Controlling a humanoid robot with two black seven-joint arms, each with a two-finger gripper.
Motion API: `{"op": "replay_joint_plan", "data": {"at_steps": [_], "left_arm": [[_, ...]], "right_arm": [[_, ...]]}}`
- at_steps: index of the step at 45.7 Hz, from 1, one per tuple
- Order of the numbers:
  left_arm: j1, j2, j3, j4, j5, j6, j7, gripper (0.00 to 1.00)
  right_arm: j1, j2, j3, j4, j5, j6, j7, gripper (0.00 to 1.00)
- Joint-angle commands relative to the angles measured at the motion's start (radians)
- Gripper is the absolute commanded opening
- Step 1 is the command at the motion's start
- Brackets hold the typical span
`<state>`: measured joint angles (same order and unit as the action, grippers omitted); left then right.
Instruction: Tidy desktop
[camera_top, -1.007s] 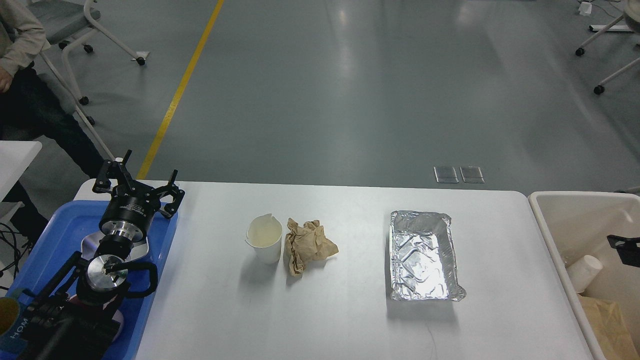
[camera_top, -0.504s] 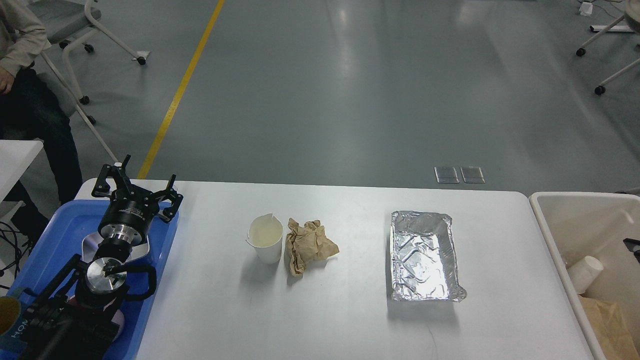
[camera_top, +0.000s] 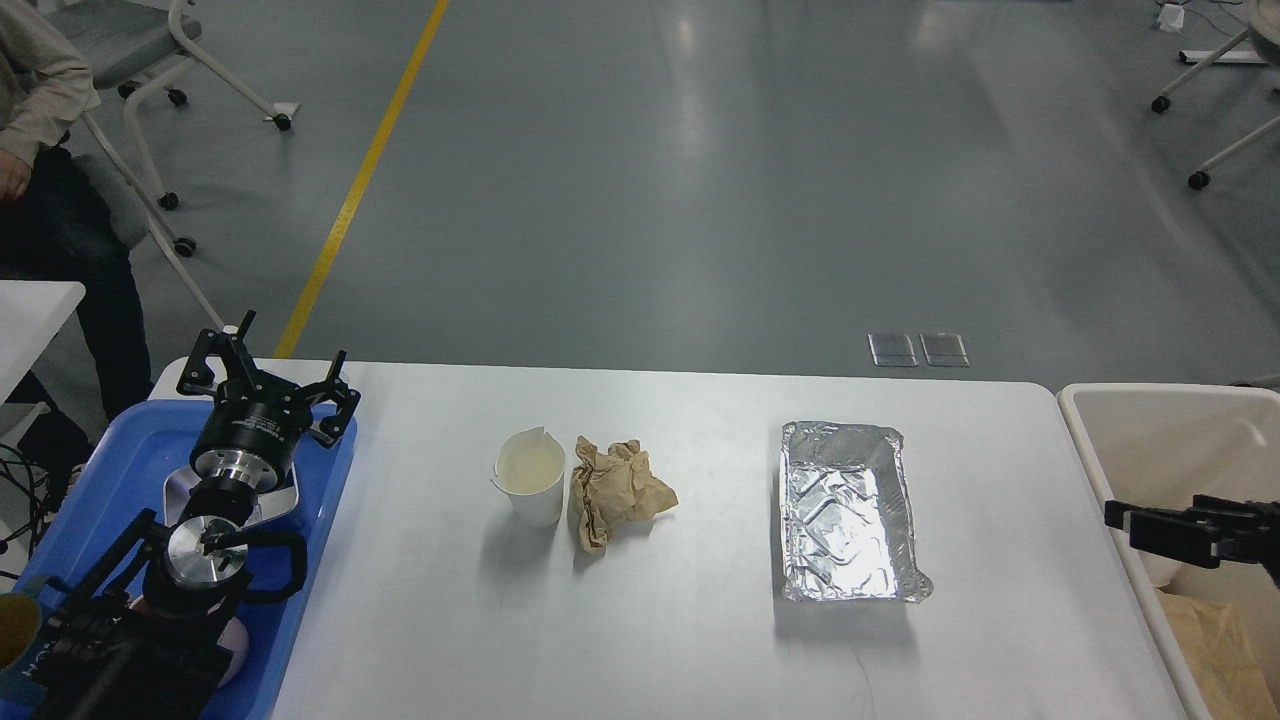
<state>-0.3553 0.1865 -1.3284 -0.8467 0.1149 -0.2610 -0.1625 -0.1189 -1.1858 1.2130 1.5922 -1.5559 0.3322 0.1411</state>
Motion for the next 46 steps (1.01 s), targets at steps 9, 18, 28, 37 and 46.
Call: {"op": "replay_joint_plan", "data": {"at_steps": [9, 18, 28, 37, 46], "left_arm": [[0.002, 0.007, 0.000, 0.000, 0.000, 0.005, 0.000, 0.96], [0.006, 0.008, 0.005, 0.000, 0.000, 0.006, 0.000, 0.96], [0.004, 0.014, 0.041, 0.000, 0.000, 0.006, 0.000, 0.96], [0.007, 0.014, 0.044, 0.000, 0.000, 0.006, 0.000, 0.96], [0.006, 0.014, 0.048, -0.002, 0.000, 0.008, 0.000, 0.96]], "right_arm": [[-0.022, 0.167, -0.099, -0.044, 0.252, 0.024, -0.035, 1.00], [-0.074, 0.320, -0.101, -0.061, 0.257, 0.014, -0.041, 1.00], [-0.077, 0.474, -0.095, -0.063, 0.258, 0.004, -0.141, 1.00], [-0.064, 0.577, -0.072, -0.103, 0.325, -0.038, -0.239, 1.00], [-0.056, 0.646, -0.038, -0.155, 0.448, -0.059, -0.256, 1.00]]}}
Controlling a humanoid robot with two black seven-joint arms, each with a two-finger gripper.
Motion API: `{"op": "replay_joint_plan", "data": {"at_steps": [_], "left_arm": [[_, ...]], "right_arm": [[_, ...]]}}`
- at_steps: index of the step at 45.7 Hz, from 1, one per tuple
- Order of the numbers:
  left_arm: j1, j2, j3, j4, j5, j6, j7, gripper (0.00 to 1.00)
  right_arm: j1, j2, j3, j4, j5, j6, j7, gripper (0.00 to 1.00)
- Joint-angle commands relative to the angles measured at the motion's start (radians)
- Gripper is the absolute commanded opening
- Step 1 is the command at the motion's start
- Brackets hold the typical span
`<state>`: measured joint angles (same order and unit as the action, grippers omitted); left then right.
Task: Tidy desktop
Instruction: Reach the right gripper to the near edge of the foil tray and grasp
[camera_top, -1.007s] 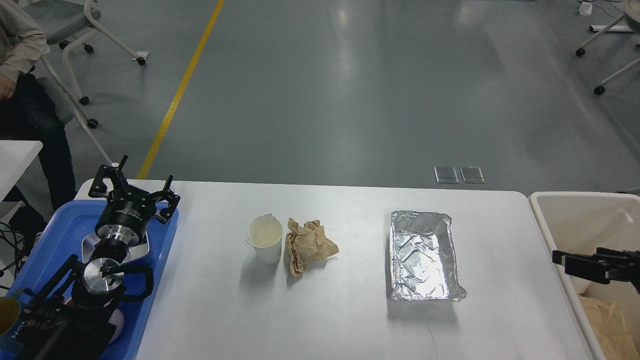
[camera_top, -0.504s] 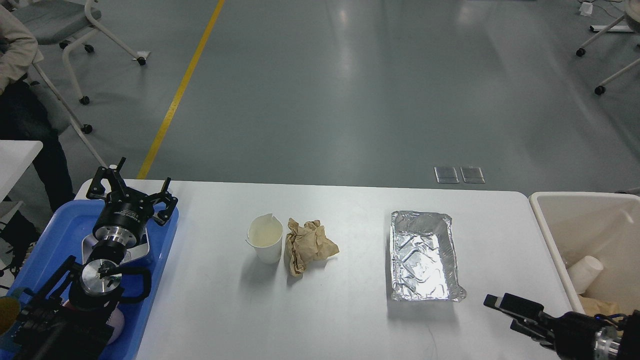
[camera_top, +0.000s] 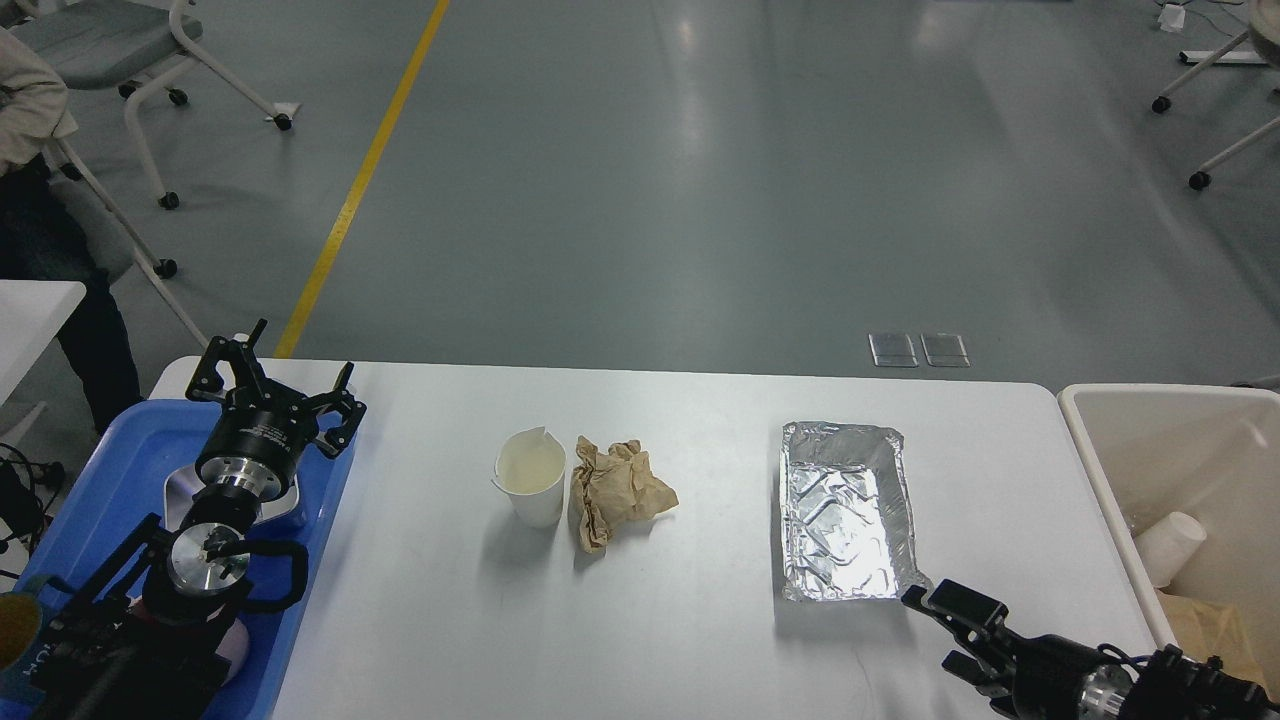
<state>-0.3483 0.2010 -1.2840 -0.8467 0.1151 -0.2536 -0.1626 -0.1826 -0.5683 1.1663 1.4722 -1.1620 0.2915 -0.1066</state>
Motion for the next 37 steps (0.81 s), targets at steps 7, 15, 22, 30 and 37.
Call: {"op": "replay_joint_plan", "data": {"at_steps": [7, 15, 22, 30, 37], "left_arm": [[0.000, 0.000, 0.012, 0.000, 0.000, 0.000, 0.000, 0.96], [0.000, 0.000, 0.012, 0.000, 0.000, 0.000, 0.000, 0.96], [0.000, 0.000, 0.012, 0.000, 0.000, 0.000, 0.000, 0.96], [0.000, 0.000, 0.012, 0.000, 0.000, 0.000, 0.000, 0.96], [0.002, 0.000, 0.014, -0.002, 0.000, 0.000, 0.000, 0.96]], "right_arm": [[0.020, 0.050, 0.009, -0.039, 0.068, -0.035, -0.010, 1.00], [0.043, 0.094, 0.003, -0.047, 0.085, -0.049, -0.033, 1.00], [0.051, 0.134, -0.001, -0.050, 0.085, -0.055, -0.034, 1.00], [0.094, 0.182, -0.005, -0.118, 0.085, -0.075, -0.036, 1.00], [0.117, 0.203, -0.011, -0.141, 0.087, -0.080, -0.051, 1.00]]}}
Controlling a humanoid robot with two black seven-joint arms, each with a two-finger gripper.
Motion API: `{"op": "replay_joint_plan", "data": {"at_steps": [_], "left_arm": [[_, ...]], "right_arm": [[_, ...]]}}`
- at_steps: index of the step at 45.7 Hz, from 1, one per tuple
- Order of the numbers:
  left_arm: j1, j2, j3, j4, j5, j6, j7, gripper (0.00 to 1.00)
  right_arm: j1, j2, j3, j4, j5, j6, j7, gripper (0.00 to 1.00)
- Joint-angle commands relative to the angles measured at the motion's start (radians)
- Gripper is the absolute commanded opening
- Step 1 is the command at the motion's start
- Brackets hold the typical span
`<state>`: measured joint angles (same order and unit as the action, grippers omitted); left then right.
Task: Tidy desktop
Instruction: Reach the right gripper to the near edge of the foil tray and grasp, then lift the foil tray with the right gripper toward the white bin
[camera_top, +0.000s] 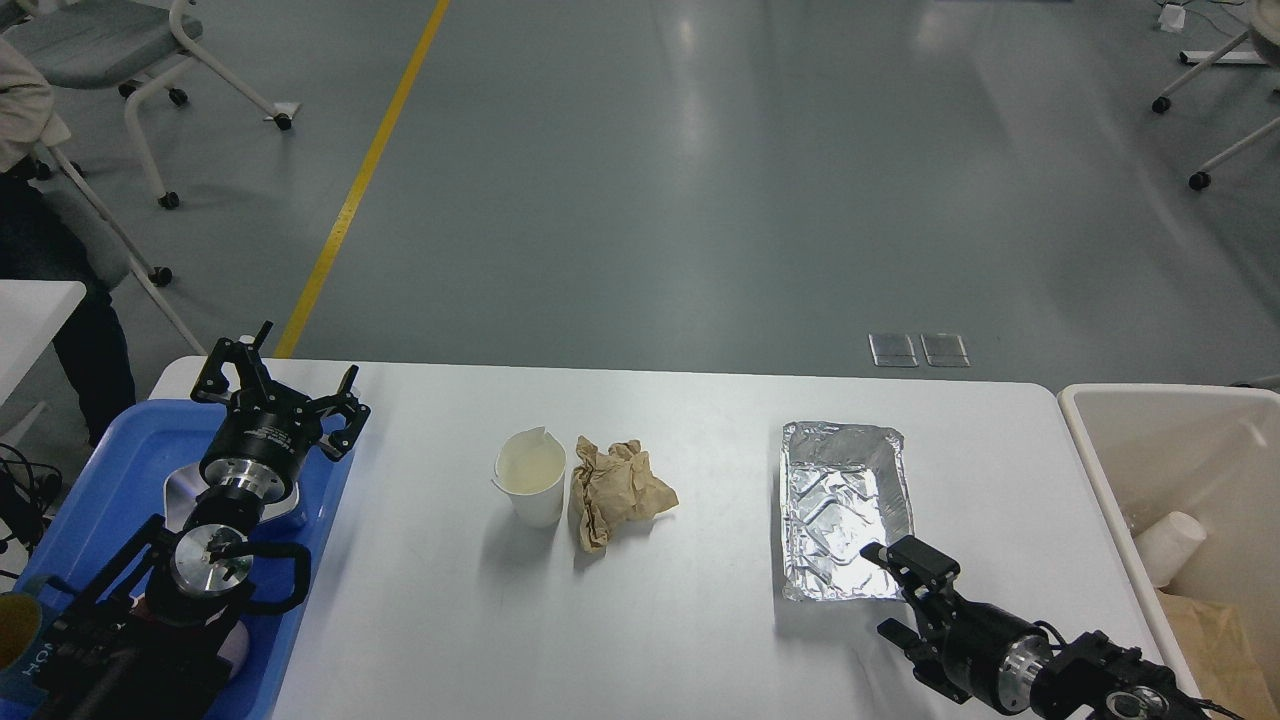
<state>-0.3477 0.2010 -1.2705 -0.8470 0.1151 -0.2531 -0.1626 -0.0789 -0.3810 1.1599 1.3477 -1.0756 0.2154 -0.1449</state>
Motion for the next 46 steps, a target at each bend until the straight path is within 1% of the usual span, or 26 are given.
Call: {"op": "replay_joint_plan", "data": {"at_steps": [1, 5, 10, 14, 17, 20, 25, 28, 31, 34, 38, 40, 41, 43, 46], "left_arm": [[0.001, 0.000, 0.000, 0.000, 0.000, 0.000, 0.000, 0.96], [0.001, 0.000, 0.000, 0.000, 0.000, 0.000, 0.000, 0.96], [0.001, 0.000, 0.000, 0.000, 0.000, 0.000, 0.000, 0.96], [0.001, 0.000, 0.000, 0.000, 0.000, 0.000, 0.000, 0.96], [0.001, 0.000, 0.000, 0.000, 0.000, 0.000, 0.000, 0.96], [0.001, 0.000, 0.000, 0.000, 0.000, 0.000, 0.000, 0.96], [0.001, 0.001, 0.000, 0.000, 0.000, 0.000, 0.000, 0.96], [0.003, 0.001, 0.000, 0.000, 0.000, 0.000, 0.000, 0.96], [0.007, 0.001, 0.000, 0.000, 0.000, 0.000, 0.000, 0.96], [0.007, 0.001, 0.000, 0.000, 0.000, 0.000, 0.000, 0.96], [0.007, 0.001, 0.000, 0.000, 0.000, -0.002, 0.000, 0.96], [0.007, 0.001, 0.000, 0.000, 0.000, -0.002, 0.000, 0.96], [0.007, 0.001, 0.000, 0.000, 0.000, -0.002, 0.000, 0.96], [0.007, 0.001, 0.000, 0.000, 0.000, -0.002, 0.000, 0.96], [0.007, 0.001, 0.000, 0.000, 0.000, -0.002, 0.000, 0.96]], "right_arm": [[0.014, 0.017, -0.009, -0.018, 0.000, -0.004, -0.016, 1.00], [0.025, 0.027, -0.025, -0.030, 0.000, -0.008, -0.025, 1.00], [0.034, 0.059, -0.029, -0.039, -0.001, -0.017, -0.025, 1.00], [0.039, 0.062, -0.035, -0.058, -0.001, -0.030, -0.025, 1.00], [0.060, 0.062, -0.046, -0.077, -0.001, -0.047, -0.025, 0.96], [0.079, 0.065, -0.066, -0.097, 0.000, -0.067, -0.025, 0.87], [0.094, 0.082, -0.088, -0.105, 0.000, -0.087, -0.025, 0.63], [0.097, 0.083, -0.089, -0.117, 0.000, -0.091, -0.025, 0.57], [0.103, 0.083, -0.091, -0.139, 0.000, -0.091, -0.024, 0.54], [0.103, 0.085, -0.091, -0.153, 0.000, -0.091, -0.021, 0.45], [0.102, 0.085, -0.091, -0.151, 0.002, -0.091, -0.012, 0.26], [0.102, 0.083, -0.091, -0.151, 0.002, -0.091, -0.009, 0.11], [0.102, 0.083, -0.091, -0.151, 0.002, -0.091, -0.009, 0.06], [0.102, 0.083, -0.091, -0.148, 0.002, -0.091, -0.004, 0.00], [0.102, 0.080, -0.089, -0.145, 0.002, -0.091, 0.010, 0.00]]}}
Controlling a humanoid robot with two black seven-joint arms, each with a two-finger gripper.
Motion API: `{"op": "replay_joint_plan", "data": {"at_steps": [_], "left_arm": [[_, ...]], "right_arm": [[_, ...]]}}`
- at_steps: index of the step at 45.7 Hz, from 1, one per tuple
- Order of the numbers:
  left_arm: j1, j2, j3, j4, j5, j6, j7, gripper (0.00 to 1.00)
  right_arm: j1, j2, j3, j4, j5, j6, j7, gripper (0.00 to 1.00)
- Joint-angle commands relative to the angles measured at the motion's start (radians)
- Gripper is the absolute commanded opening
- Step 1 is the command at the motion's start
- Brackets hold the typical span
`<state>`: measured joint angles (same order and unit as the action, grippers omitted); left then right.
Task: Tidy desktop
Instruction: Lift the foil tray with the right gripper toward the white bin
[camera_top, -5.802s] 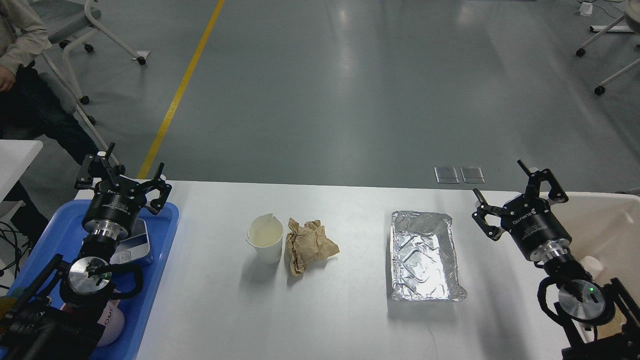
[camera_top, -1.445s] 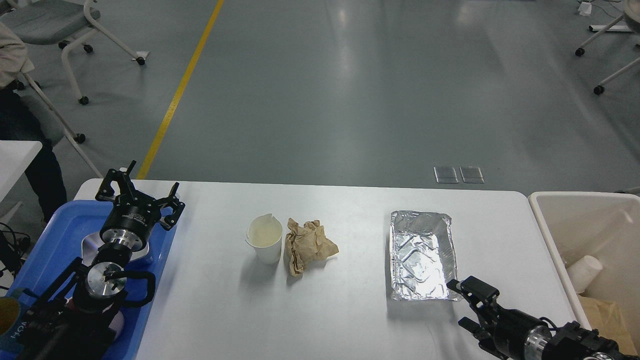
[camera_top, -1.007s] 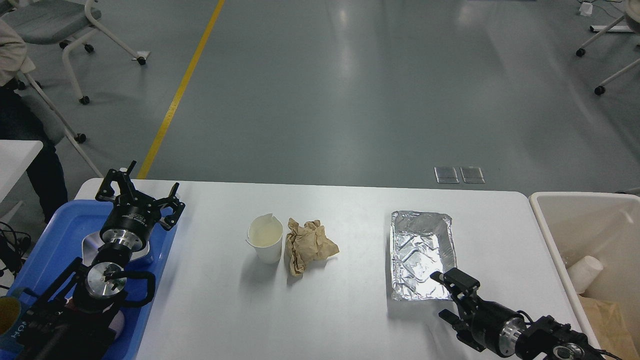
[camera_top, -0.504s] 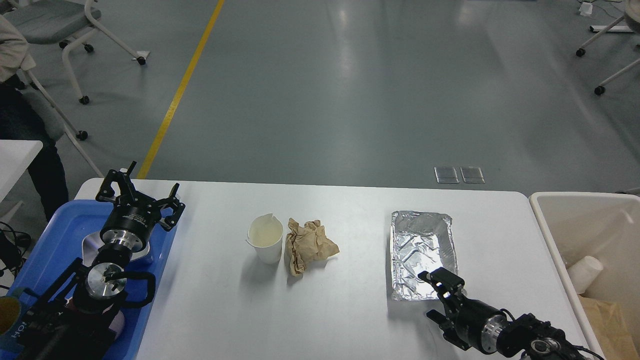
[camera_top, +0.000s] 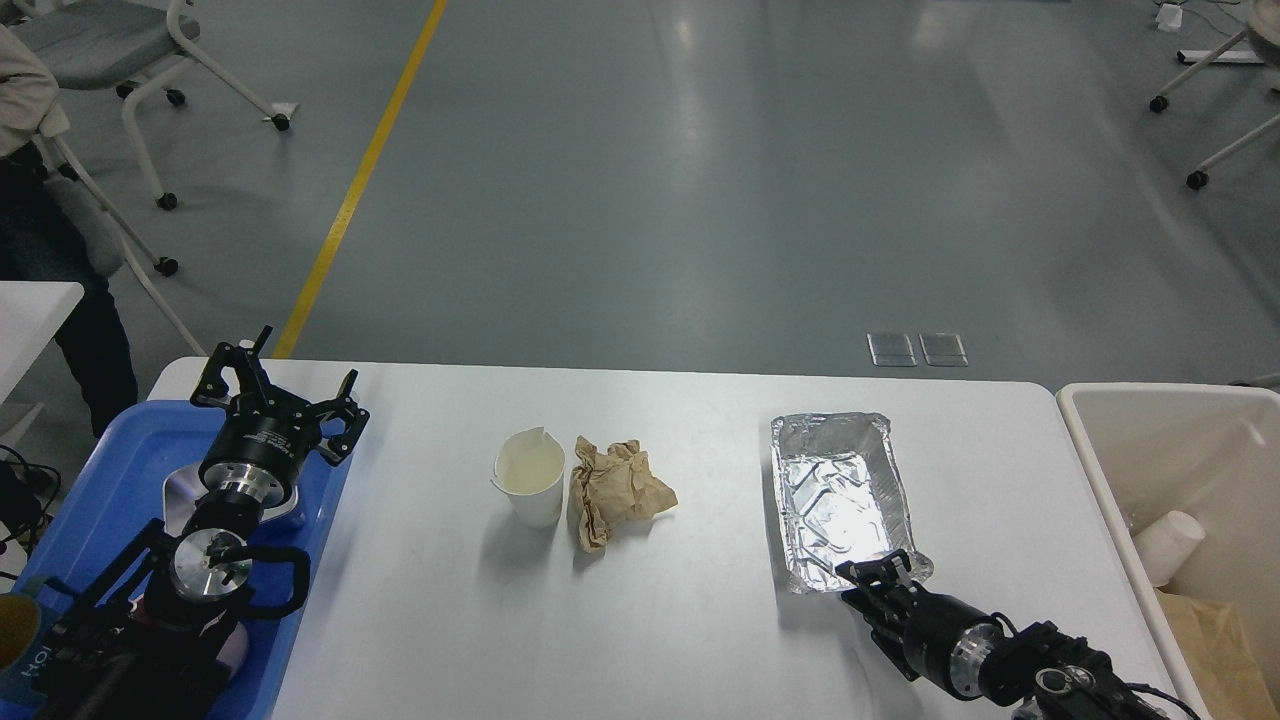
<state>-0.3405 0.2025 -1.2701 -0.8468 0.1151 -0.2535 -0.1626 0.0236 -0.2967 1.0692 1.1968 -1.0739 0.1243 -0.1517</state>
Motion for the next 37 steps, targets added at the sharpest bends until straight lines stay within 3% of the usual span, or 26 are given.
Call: {"op": "replay_joint_plan", "data": {"at_steps": [1, 19, 37], "left_arm": [[0.000, 0.000, 0.000, 0.000, 0.000, -0.001, 0.000, 0.96], [0.000, 0.003, 0.000, 0.000, 0.000, -0.003, 0.000, 0.96], [0.000, 0.001, 0.000, -0.002, 0.000, -0.004, 0.000, 0.96]], "right_arm": [[-0.001, -0.006, 0.002, 0.007, 0.000, 0.000, 0.021, 0.00], [-0.004, -0.078, -0.012, 0.049, -0.003, 0.009, 0.047, 0.00], [0.033, -0.366, -0.176, 0.214, -0.004, 0.028, 0.047, 0.00]]}}
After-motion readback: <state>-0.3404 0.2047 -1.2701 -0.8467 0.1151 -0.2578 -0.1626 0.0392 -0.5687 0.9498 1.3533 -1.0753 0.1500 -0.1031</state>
